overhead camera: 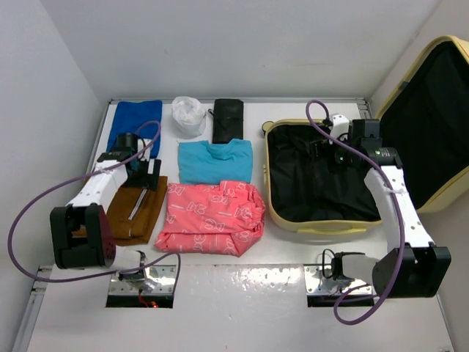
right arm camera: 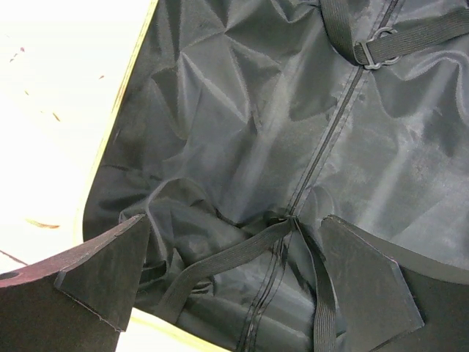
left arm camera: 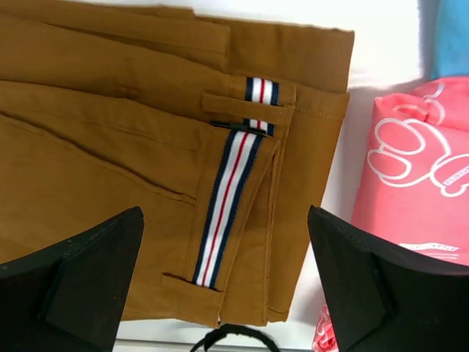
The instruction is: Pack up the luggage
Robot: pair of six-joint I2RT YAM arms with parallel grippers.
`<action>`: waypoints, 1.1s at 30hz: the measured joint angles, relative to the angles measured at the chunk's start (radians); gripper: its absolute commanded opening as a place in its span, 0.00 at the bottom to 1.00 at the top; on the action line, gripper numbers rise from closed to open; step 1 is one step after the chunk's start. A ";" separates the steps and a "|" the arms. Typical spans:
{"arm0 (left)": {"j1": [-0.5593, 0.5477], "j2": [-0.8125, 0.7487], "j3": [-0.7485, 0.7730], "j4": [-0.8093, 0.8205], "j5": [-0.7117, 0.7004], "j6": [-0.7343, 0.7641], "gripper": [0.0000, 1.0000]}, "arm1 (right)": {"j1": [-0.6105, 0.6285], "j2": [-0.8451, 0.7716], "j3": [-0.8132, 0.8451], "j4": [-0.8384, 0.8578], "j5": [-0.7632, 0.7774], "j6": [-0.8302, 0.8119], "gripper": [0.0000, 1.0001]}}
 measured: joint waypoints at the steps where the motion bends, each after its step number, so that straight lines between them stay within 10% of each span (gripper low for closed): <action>1: -0.001 0.013 0.000 0.000 0.002 0.000 0.99 | 0.000 0.001 0.000 0.000 0.000 -0.001 1.00; 23: -0.161 0.307 0.025 0.029 -0.204 -0.216 0.99 | 0.037 0.040 0.002 -0.014 0.008 -0.038 1.00; 26: -0.157 0.338 0.057 0.002 -0.204 -0.225 0.82 | 0.037 0.043 0.006 -0.019 0.011 -0.041 1.00; 30: -0.139 0.387 0.095 -0.020 -0.217 -0.224 0.17 | 0.039 0.051 0.020 -0.027 0.013 -0.041 0.98; 33: -0.122 0.390 0.121 -0.053 -0.195 -0.227 0.01 | 0.049 0.053 0.027 -0.026 0.012 -0.039 0.97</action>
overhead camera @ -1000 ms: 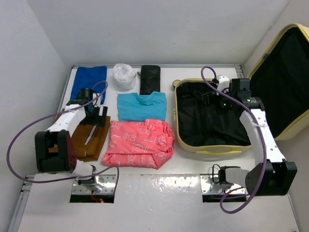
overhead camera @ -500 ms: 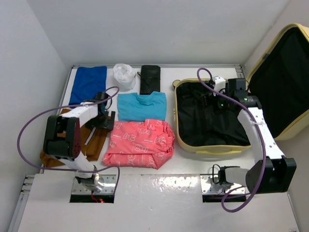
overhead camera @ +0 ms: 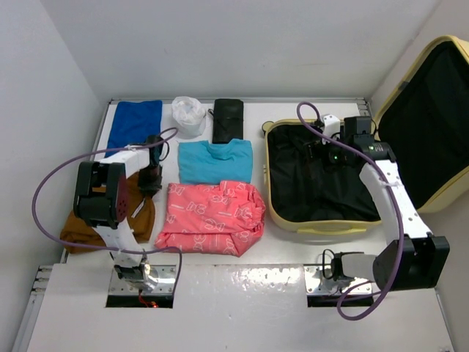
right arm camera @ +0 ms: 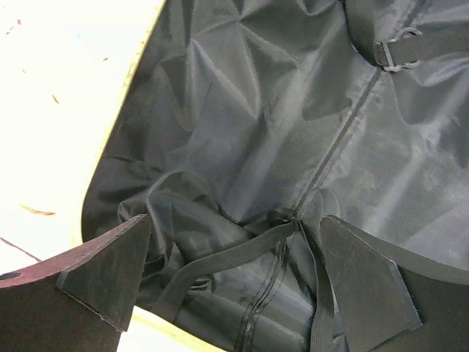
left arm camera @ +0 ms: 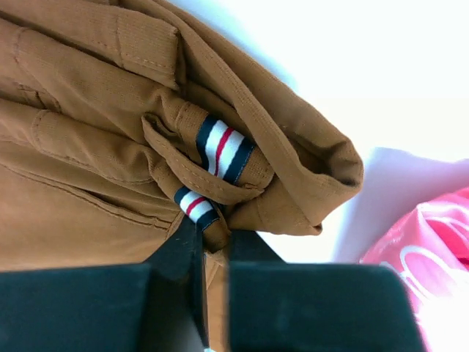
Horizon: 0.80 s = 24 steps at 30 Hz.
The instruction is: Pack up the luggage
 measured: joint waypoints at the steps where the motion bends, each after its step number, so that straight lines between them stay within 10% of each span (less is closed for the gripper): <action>1: 0.005 0.000 0.006 -0.007 0.010 -0.004 0.00 | 0.009 0.000 0.001 0.002 0.001 0.004 0.97; 24: 0.117 -0.280 0.438 -0.146 0.398 -0.235 0.00 | 0.606 0.043 0.002 0.543 0.152 0.171 0.99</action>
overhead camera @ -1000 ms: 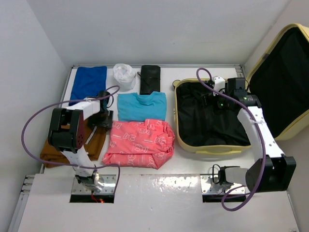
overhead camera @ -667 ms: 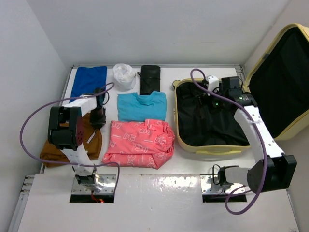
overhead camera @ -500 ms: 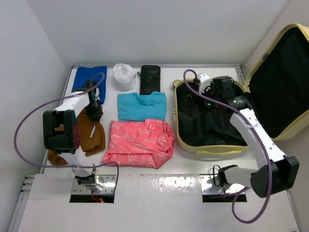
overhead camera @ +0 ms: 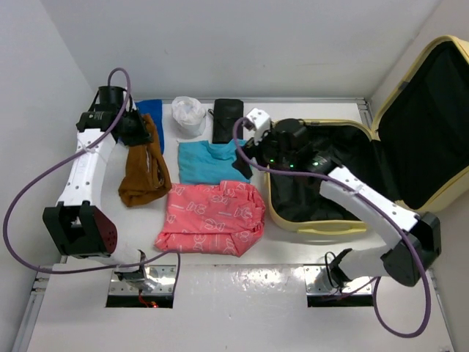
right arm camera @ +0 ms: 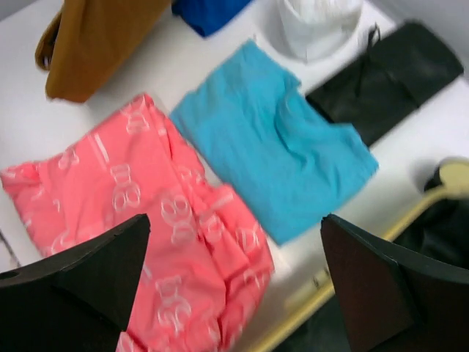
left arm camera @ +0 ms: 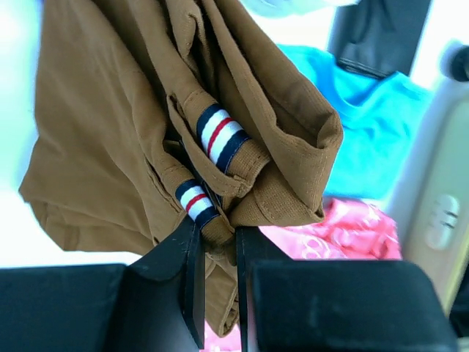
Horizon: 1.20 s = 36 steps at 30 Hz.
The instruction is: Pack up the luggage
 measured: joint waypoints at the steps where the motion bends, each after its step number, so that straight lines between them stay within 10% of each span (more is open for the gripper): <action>1: 0.000 -0.007 0.006 -0.011 0.010 -0.005 0.00 | 0.024 0.018 0.011 0.022 0.022 -0.004 0.99; 17: -0.004 -0.037 0.265 -0.117 0.144 -0.146 0.00 | 0.320 0.378 0.401 0.299 0.290 0.047 0.99; 36: -0.057 -0.040 0.269 -0.107 0.215 -0.240 0.00 | 0.350 0.640 0.711 0.127 0.315 0.227 0.99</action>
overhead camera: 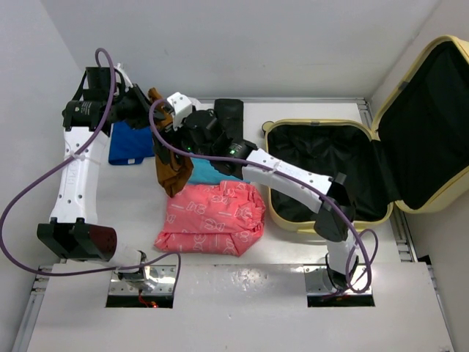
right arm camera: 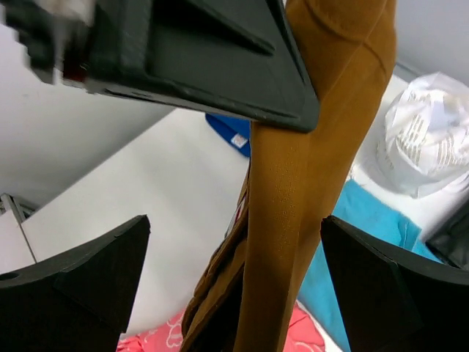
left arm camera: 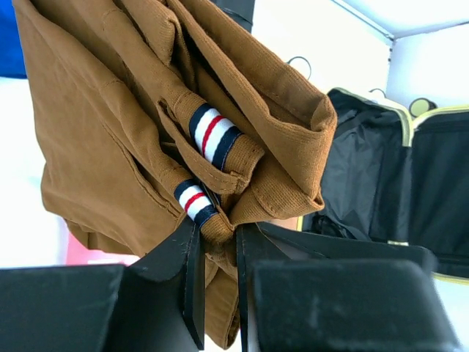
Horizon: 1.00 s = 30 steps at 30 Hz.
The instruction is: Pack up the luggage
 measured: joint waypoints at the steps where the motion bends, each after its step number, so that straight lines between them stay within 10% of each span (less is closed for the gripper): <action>1: 0.000 -0.002 -0.004 0.006 0.006 -0.005 0.00 | 0.002 0.003 0.000 -0.006 0.000 0.002 0.99; 12: 0.000 -0.034 -0.058 0.035 0.018 -0.029 0.00 | -0.022 0.027 0.004 -0.026 0.010 0.026 0.16; 22: 0.000 -0.034 -0.071 0.071 0.013 -0.043 0.00 | -0.069 0.042 0.031 -0.044 -0.083 0.049 0.00; 27: 0.000 -0.035 -0.082 0.109 0.029 -0.048 0.78 | -0.106 0.013 0.005 -0.047 -0.156 0.073 0.00; 30: 0.015 -0.055 -0.084 0.192 0.037 -0.063 1.00 | -0.144 -0.030 -0.039 -0.091 -0.191 0.089 0.00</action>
